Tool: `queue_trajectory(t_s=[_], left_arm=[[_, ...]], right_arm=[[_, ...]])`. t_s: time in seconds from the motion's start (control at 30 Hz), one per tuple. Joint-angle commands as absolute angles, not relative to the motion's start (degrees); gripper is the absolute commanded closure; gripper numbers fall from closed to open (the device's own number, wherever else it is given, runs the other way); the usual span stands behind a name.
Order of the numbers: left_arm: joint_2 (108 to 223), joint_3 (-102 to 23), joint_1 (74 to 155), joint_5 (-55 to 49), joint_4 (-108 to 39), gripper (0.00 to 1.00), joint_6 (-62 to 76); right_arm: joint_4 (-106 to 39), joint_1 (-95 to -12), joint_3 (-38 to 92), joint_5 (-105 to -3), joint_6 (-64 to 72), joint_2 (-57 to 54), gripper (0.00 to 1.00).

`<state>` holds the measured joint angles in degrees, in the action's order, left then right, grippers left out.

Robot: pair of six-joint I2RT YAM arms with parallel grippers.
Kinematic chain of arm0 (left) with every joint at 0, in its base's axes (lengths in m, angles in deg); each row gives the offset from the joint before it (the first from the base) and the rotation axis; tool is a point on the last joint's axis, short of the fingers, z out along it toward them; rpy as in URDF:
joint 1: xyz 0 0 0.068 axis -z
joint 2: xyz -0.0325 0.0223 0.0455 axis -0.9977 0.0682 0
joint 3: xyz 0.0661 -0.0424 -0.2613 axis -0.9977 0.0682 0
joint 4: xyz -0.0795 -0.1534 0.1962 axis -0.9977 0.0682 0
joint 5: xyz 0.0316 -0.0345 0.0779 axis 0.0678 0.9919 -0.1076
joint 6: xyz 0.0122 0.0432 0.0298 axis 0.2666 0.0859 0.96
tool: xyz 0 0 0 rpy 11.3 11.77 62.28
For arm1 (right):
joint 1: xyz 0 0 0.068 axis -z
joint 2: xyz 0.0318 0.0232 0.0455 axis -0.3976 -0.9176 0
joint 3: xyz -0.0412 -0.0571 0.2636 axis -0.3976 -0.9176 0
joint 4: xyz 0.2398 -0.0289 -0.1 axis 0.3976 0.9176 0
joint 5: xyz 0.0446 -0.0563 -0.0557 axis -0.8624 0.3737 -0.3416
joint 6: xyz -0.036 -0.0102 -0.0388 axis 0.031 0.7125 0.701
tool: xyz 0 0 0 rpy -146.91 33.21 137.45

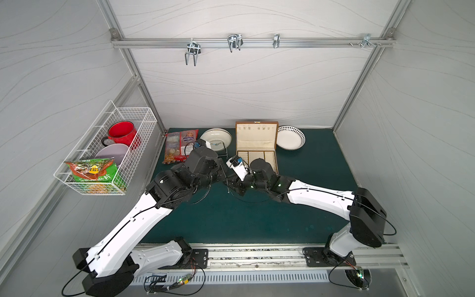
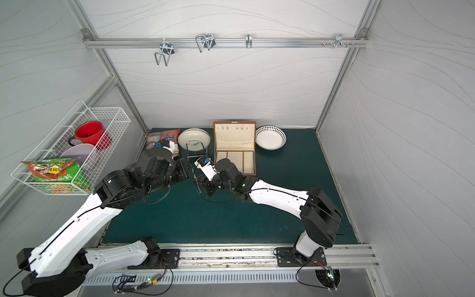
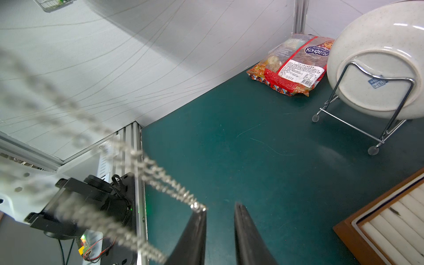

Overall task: Put jewelry chain into jewelry box
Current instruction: Pick up the necklace from the center of the board.

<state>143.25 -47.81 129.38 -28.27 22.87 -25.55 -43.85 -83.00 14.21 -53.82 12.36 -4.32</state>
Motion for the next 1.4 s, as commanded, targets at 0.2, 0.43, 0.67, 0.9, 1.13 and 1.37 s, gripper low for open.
queue_trajectory(t_s=[0.2,0.43,0.67,0.9,1.13,1.37], left_arm=[[142.2,-50.1,129.5,-29.6,22.6,1.00,-25.7],[142.2,-50.4,129.6,-30.0,22.8,1.00,-25.2],[142.8,-50.8,129.5,-29.3,22.5,1.00,-25.3],[142.5,-50.8,129.5,-29.3,22.6,1.00,-25.5],[142.5,-50.8,129.6,-29.6,22.7,1.00,-25.5],[142.3,-50.7,129.5,-30.3,23.1,1.00,-25.3]], right_arm=[[-46.7,-83.7,14.5,-55.4,11.7,-4.8,0.69],[-48.0,-83.7,11.2,-53.6,12.1,-2.4,0.65],[-48.7,-83.7,11.5,-52.8,12.3,-3.3,0.64],[-49.4,-83.8,13.2,-53.8,11.9,-4.8,0.66],[-50.0,-84.0,14.3,-54.4,12.0,-6.0,0.70],[-49.1,-84.0,14.7,-54.7,12.1,-6.3,0.97]])
